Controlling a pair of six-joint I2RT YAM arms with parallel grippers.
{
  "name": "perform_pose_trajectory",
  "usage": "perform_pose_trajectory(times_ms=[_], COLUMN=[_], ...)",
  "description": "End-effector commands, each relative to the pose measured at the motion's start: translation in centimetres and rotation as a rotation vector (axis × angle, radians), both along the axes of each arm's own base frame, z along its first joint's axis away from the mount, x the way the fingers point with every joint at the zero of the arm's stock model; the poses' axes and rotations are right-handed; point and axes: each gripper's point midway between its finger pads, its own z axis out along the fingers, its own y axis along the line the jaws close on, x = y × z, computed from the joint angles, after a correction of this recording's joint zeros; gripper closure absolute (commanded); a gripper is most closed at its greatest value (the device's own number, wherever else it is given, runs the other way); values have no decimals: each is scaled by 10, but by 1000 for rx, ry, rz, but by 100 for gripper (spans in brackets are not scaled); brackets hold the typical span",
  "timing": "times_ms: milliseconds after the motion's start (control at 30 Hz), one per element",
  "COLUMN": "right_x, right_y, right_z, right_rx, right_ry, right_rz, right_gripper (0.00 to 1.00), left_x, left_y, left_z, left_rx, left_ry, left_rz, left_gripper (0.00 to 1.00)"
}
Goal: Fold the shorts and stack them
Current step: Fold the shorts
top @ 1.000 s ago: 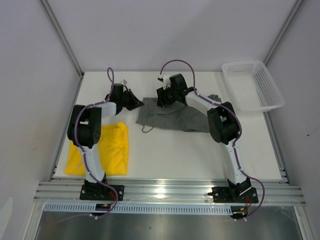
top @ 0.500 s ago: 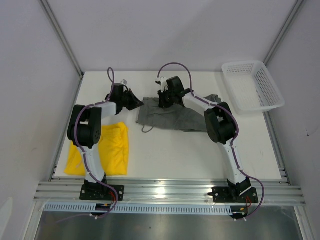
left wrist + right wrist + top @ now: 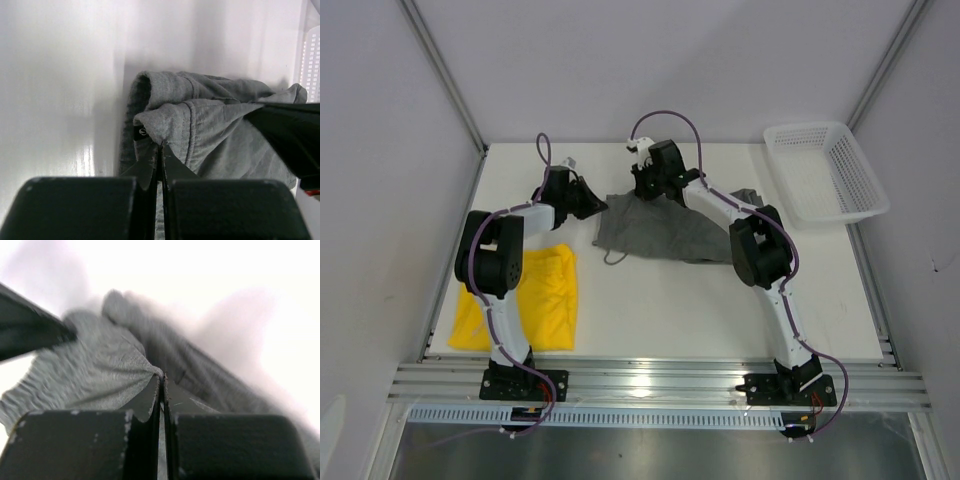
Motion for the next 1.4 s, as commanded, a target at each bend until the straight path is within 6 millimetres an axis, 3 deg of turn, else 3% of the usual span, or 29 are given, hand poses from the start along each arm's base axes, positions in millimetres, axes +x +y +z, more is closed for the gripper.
perform_pose_trajectory(times_ms=[0,200,233,267,333,367,467,533,567,633,667,733,767,833,933,967,1000,1033,1167,1300,1367], right_x=[29,35,36,36,39,39,42,41,41,40,40,39,35,32,17,10,1,-5,-36,-52,-53], right_y=[14,28,29,29,29,27,21,14,13,2,-3,-15,-17,-27,-25,-27,-21,-19,-2,20,24], right_z=[37,25,21,17,7,3,3,7,25,34,54,63,79,84,101,93,106,105,93,78,61], right_rx=[42,45,33,22,3,-6,3,49,104,175,209,276,310,356,456,476,533,558,660,707,730], right_ry=[-149,-194,-199,-195,-186,-179,-160,-123,-119,-88,-102,-70,-68,-17,44,70,85,108,240,330,384], right_rz=[2,42,51,55,55,52,29,40,28,32,32,4,16,-6,26,32,62,79,145,201,181], right_gripper=[100,98,94,74,66,55,45,42,40,38,37,32,31,30,30,31,36,40,56,66,69], left_x=[2,2,2,2,2,2,0,-3,-3,-6,-6,-5,-5,-5,-4,-4,-4,-4,-2,-1,-1], left_y=[0,-1,0,0,2,4,13,19,19,22,22,22,23,23,24,25,25,24,25,24,25], left_z=[25,25,25,26,25,25,26,26,31,28,29,29,29,28,27,27,25,26,23,22,20], left_rx=[34,49,52,53,64,69,96,107,106,115,115,114,115,119,121,121,123,123,130,131,135], left_ry=[-76,-76,-75,-74,-71,-68,-60,-64,-76,-71,-72,-70,-70,-64,-61,-61,-55,-58,-44,-38,-32], left_rz=[-10,-8,-4,-3,9,17,63,94,100,113,117,117,120,121,125,129,130,129,132,130,129], left_gripper=[100,100,100,100,100,100,100,100,100,100,100,100,100,100,100,100,100,100,100,100,100])
